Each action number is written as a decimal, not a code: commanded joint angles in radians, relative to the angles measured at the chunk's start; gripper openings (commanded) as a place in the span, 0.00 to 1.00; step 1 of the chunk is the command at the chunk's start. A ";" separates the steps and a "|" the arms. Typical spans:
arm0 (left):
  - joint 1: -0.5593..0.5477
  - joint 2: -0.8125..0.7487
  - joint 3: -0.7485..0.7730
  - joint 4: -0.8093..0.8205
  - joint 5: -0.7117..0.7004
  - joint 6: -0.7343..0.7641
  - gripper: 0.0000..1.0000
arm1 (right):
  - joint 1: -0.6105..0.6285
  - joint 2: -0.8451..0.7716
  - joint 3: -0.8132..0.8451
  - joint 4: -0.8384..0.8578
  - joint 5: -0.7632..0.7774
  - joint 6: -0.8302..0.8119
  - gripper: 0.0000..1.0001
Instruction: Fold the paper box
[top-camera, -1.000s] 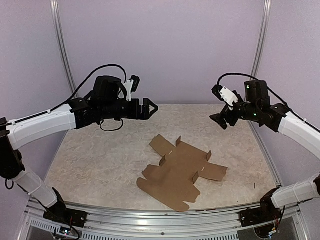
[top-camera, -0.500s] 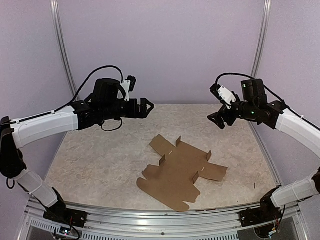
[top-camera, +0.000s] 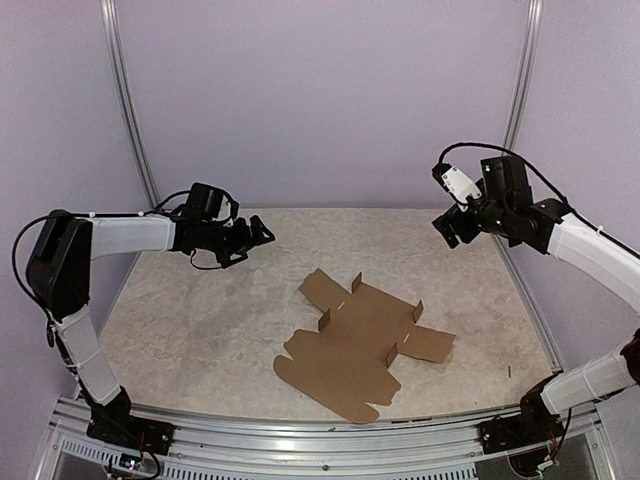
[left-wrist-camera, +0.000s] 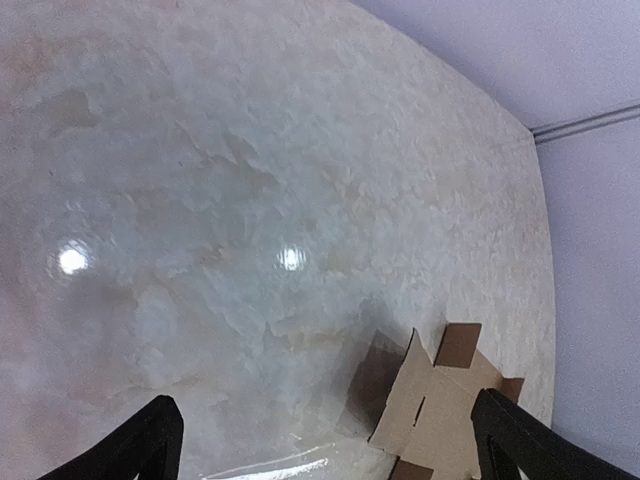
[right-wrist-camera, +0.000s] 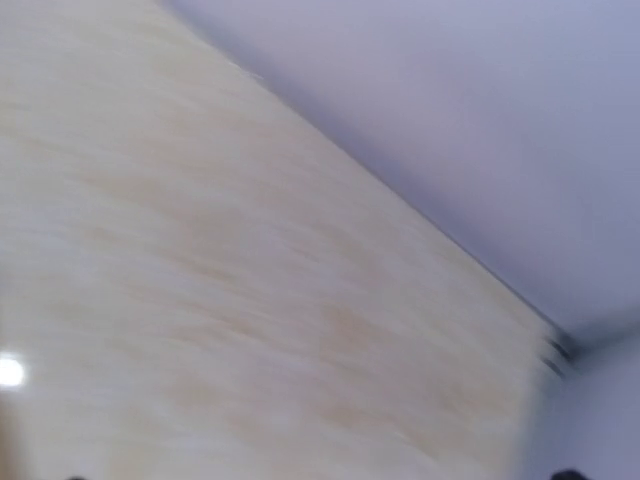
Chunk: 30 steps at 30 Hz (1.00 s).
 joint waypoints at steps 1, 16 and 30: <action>0.007 0.119 -0.007 0.056 0.373 -0.114 0.99 | -0.098 0.096 0.114 -0.051 0.252 0.041 1.00; -0.143 -0.183 0.007 -0.096 -0.262 0.421 0.99 | -0.298 -0.034 0.060 -0.040 -0.322 0.138 1.00; -0.090 -0.445 -0.293 0.052 -0.662 0.007 0.99 | -0.298 -0.043 -0.003 -0.055 -0.453 0.151 1.00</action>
